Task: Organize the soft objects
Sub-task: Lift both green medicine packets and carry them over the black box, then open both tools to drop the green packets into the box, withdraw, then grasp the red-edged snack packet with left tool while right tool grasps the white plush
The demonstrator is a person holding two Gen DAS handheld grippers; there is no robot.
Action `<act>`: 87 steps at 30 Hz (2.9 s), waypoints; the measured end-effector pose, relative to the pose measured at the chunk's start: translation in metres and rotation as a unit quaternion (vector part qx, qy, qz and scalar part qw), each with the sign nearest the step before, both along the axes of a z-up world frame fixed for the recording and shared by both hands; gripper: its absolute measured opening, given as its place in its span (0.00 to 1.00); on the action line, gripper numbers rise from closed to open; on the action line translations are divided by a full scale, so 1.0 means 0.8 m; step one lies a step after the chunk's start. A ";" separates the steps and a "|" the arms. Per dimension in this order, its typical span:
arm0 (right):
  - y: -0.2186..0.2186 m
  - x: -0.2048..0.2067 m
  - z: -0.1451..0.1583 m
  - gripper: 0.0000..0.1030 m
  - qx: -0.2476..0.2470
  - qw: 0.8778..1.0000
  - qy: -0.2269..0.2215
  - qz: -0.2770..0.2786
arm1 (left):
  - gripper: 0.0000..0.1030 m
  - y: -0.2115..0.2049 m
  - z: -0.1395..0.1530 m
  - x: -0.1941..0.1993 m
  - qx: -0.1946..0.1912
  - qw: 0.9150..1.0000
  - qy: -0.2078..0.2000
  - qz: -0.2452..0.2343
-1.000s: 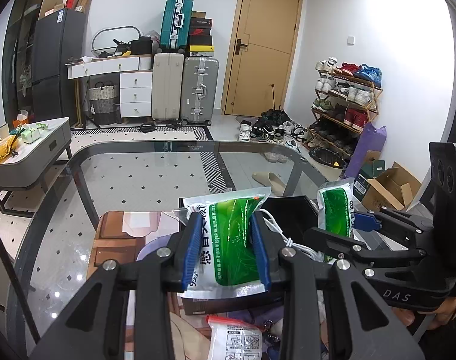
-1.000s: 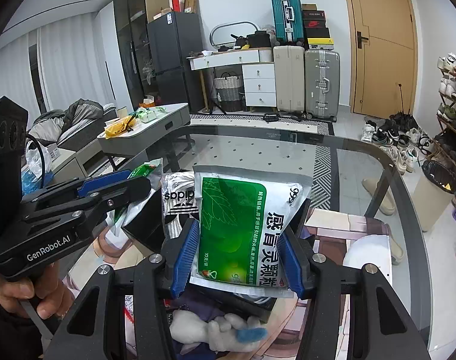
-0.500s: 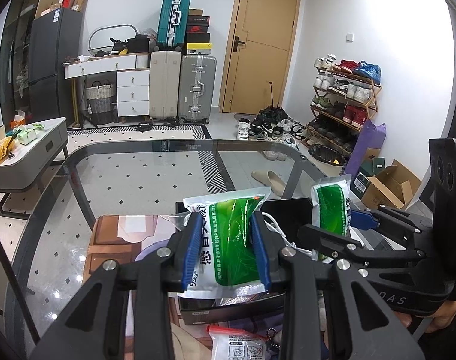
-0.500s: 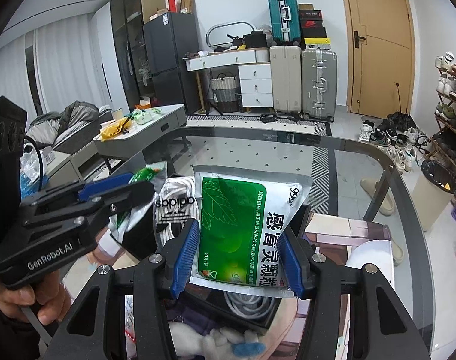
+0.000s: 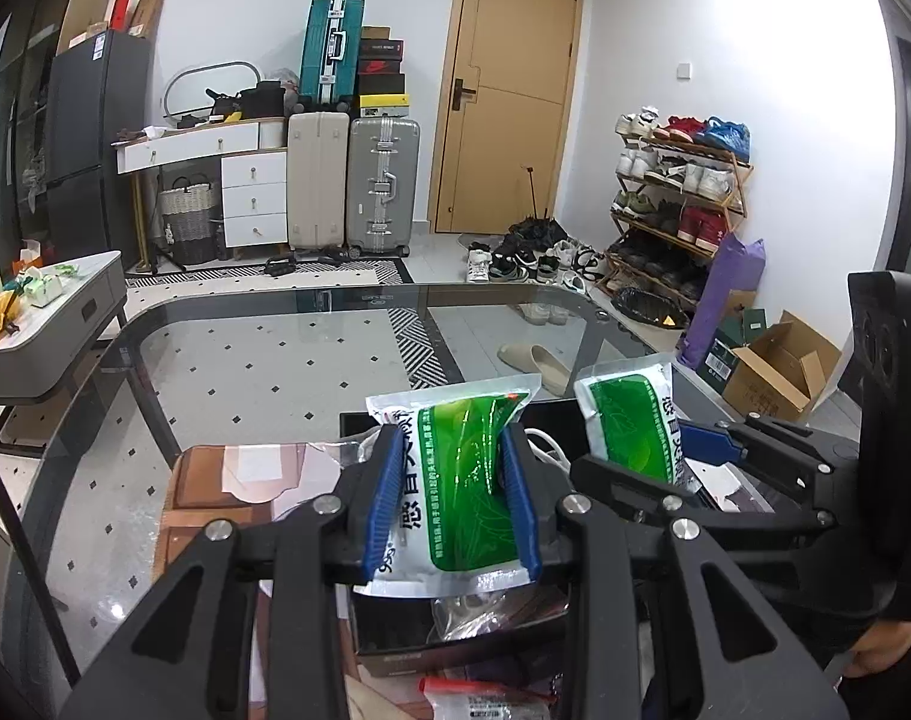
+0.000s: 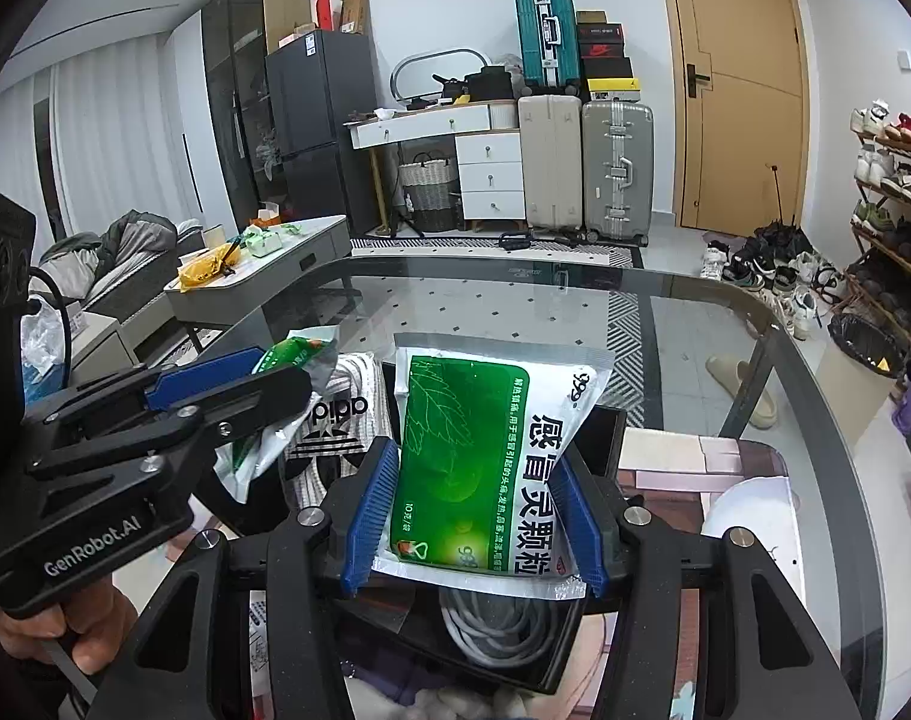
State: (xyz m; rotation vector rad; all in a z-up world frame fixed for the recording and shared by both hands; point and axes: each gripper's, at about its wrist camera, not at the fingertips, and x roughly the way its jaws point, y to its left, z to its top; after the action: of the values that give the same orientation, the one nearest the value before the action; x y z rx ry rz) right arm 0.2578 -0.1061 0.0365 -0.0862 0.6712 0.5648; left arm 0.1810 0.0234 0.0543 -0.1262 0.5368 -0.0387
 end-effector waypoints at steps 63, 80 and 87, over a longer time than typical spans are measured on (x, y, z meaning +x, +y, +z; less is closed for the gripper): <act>-0.054 -0.109 -0.054 0.99 -0.049 0.993 0.111 -0.012 | 1.00 0.008 -0.063 -0.094 0.029 0.994 0.103 0.037; -0.015 -0.101 -0.080 0.99 -0.099 0.986 0.128 0.036 | 1.00 0.011 -0.070 -0.093 0.016 0.991 0.130 0.030; -0.004 -0.095 -0.084 0.99 -0.122 0.985 0.120 0.034 | 1.00 0.011 -0.071 -0.094 0.011 0.991 0.133 0.023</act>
State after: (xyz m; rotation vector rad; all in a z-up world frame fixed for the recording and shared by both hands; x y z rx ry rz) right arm 0.1817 -0.1090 -0.0308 -0.2742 0.9748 0.5625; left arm 0.1062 0.0319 -0.0024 -0.1234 0.8000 0.0286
